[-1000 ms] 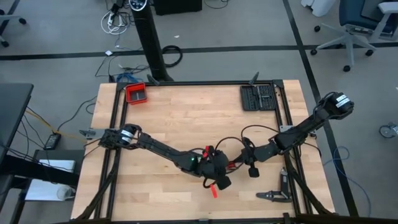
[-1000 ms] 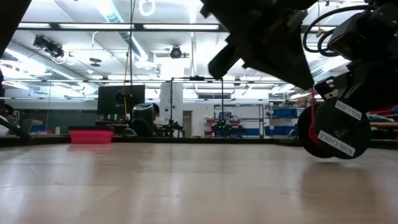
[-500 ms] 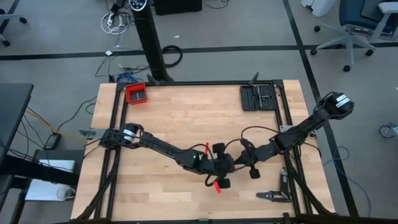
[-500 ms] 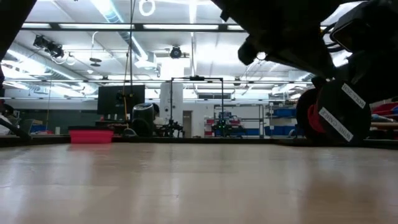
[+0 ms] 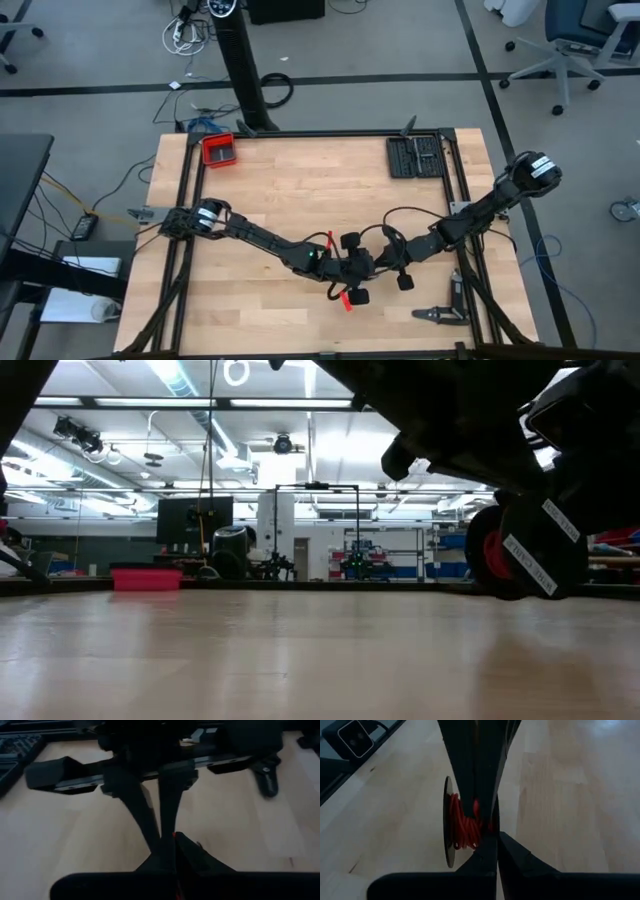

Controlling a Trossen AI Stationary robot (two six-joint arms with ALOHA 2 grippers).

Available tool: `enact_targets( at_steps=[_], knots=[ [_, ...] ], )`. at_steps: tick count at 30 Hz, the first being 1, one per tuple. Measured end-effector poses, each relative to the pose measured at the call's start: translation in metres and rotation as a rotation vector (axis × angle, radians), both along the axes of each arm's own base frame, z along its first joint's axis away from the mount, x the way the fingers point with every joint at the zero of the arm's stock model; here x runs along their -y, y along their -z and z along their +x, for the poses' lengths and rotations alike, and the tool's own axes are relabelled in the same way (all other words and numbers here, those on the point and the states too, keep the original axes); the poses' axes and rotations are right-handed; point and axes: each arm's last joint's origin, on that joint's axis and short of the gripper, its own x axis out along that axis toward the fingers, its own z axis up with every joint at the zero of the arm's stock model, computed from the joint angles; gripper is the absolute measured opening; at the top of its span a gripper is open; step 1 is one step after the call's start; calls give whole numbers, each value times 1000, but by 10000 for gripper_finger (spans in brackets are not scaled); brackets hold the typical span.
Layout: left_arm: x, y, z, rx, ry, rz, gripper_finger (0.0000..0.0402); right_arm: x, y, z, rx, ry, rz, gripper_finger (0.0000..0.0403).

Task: Coil cords
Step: Coil the red wire onto the spool

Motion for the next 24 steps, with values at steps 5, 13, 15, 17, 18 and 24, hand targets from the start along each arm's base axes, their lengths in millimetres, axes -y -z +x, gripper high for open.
enact_targets(
  at_steps=[5, 13, 15, 17, 18, 24],
  knots=[
    [0, 5, -1, -23, 10, -30, 0, -1, 5, 3, 2, 1, 1, 2],
    [4, 25, 4, -42, 37, -71, 0, -2, 9, 5, -8, 10, 9, 4],
    [6, 27, 4, -45, 43, -72, 0, -2, 10, 5, -9, 10, 9, 8],
    [6, 27, 4, -45, 43, -72, 0, -2, 10, 5, -13, 19, 15, 13],
    [6, 27, 4, -46, 44, -72, 0, -2, 10, 5, -13, 22, 14, 17],
    [6, 31, 1, -97, 27, -91, 0, -2, 10, 5, -18, 25, 28, 38]
  ],
)
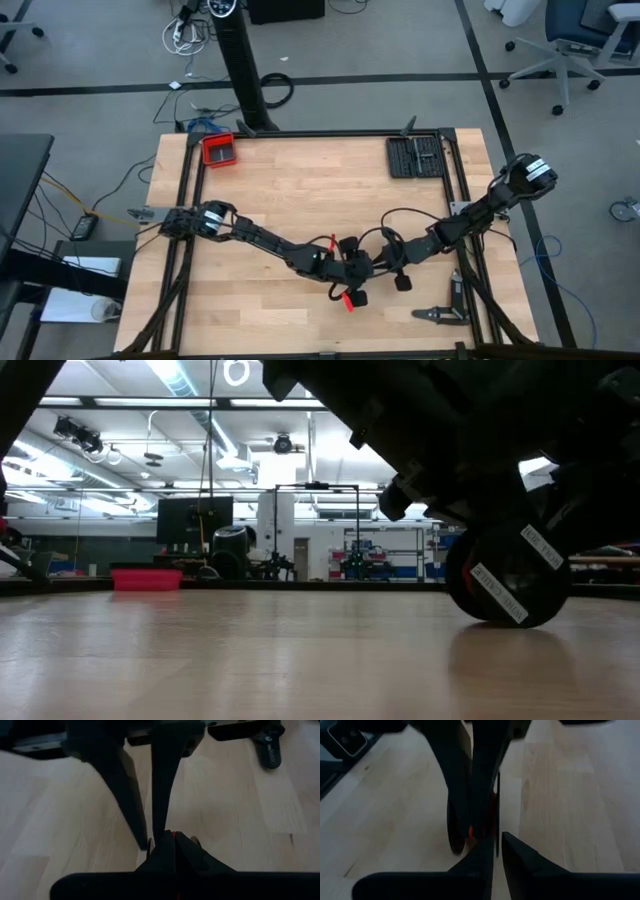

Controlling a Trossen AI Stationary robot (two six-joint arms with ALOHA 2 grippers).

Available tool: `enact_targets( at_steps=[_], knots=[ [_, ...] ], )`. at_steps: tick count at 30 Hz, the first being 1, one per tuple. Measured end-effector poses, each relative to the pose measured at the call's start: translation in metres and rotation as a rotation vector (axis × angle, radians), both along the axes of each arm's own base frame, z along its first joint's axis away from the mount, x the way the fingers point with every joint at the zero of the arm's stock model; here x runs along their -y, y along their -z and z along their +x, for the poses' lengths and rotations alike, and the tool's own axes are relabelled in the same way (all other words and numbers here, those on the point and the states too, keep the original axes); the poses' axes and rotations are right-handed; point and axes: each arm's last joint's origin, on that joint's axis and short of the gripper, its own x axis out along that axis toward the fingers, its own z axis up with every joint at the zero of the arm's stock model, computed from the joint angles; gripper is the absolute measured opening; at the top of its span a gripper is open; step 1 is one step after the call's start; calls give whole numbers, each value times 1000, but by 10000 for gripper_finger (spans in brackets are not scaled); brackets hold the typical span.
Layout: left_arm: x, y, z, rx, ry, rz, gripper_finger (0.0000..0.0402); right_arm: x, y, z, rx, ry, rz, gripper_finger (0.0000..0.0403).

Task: Coil cords
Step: Coil the red wire onto the spool

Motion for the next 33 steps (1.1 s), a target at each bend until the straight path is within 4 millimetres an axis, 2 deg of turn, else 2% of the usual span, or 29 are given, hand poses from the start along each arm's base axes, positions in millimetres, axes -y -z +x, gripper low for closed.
enact_targets(
  at_steps=[8, 18, 33],
  knots=[
    [0, 2, -2, -26, -12, -4, 0, 1, 1, -3, -40, -1, 14, 52],
    [0, 2, -2, -26, -21, -11, 2, 3, -14, -9, -16, -3, 49, 52],
    [0, 0, -2, -36, -39, 1, 54, 2, -13, -9, -18, 11, 29, 52]
  ],
)
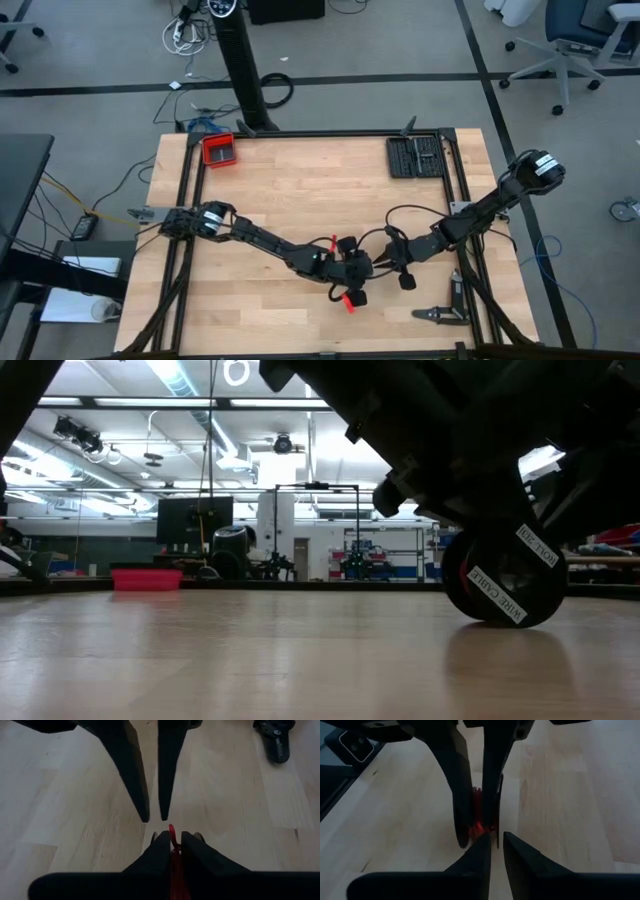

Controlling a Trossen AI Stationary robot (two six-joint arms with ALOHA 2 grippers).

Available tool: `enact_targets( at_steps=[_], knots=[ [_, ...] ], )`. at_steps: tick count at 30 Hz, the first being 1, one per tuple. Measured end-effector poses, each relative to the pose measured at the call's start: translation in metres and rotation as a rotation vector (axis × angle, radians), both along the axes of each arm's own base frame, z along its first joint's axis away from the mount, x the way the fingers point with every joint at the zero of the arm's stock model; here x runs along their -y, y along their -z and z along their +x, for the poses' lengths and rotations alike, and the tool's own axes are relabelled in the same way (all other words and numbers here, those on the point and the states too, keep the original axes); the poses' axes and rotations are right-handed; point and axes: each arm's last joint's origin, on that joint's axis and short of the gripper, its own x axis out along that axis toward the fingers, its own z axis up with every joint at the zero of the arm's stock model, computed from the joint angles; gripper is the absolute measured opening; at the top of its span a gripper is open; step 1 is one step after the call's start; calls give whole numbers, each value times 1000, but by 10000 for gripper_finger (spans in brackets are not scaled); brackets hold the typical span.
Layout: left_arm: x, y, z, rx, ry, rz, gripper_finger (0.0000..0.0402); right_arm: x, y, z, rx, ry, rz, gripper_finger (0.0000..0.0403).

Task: Coil cords
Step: Coil the red wire onto the spool

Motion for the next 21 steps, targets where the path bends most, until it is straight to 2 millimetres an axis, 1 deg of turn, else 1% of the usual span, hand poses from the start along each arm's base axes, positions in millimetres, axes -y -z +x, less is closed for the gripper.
enact_targets(
  at_steps=[8, 21],
  knots=[
    [1, -10, 2, -47, 21, 37, 57, 0, 0, 0, 1, 3, -2, 52],
    [0, -11, 2, -51, 35, 55, 57, 0, 0, 0, 1, 1, -4, 52]
  ],
)
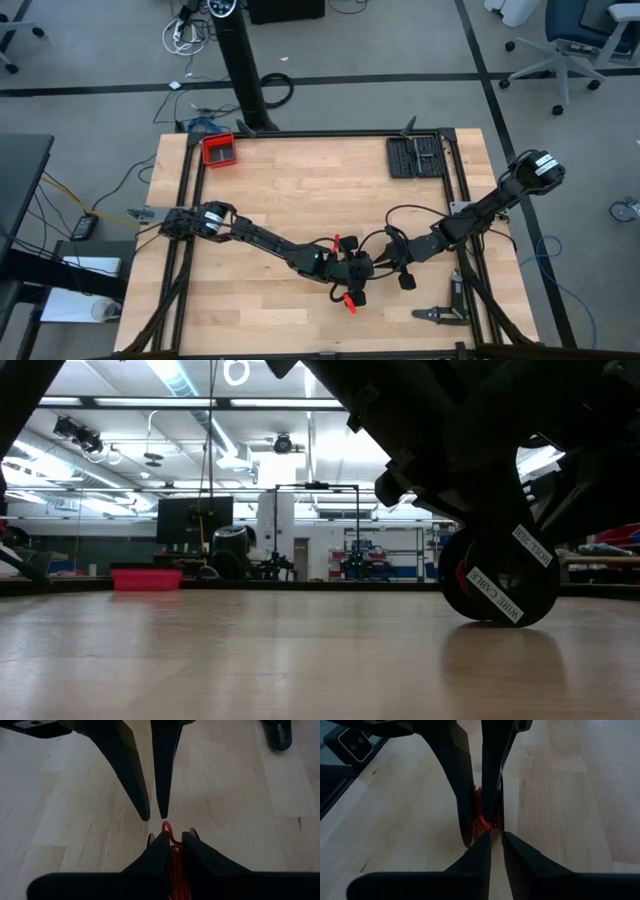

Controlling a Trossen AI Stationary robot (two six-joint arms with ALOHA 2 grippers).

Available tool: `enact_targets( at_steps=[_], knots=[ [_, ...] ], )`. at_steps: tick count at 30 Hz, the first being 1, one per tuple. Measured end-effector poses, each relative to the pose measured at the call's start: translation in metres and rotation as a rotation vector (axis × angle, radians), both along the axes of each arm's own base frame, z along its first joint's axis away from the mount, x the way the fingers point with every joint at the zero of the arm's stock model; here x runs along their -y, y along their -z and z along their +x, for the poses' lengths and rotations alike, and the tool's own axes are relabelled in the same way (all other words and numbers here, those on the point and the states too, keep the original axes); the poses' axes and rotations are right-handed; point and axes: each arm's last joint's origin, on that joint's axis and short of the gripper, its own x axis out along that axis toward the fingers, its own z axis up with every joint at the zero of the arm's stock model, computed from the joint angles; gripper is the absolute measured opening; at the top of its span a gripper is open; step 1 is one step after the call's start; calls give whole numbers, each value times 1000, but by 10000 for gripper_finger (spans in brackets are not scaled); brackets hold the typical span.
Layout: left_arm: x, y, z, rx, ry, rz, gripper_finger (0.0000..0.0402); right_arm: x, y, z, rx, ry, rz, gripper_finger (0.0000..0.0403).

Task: Coil cords
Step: Coil the red wire onto the spool

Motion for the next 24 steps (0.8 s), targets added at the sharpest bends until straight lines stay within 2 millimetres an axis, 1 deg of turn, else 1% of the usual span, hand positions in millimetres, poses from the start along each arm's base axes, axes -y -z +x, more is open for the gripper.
enact_targets(
  at_steps=[5, 9, 16, 24],
  knots=[
    [0, -4, 1, -9, 2, 5, 56, -1, 0, -1, -4, -11, 2, 52],
    [0, -4, 0, -22, -1, 10, 56, -8, -2, -5, 13, -62, -7, 52],
    [0, -4, 0, -22, -2, 9, 56, -22, -5, -13, 116, -37, -194, 52],
    [0, -4, 0, -20, -2, 8, 56, -24, -5, -15, 146, -32, -305, 52]
  ],
)
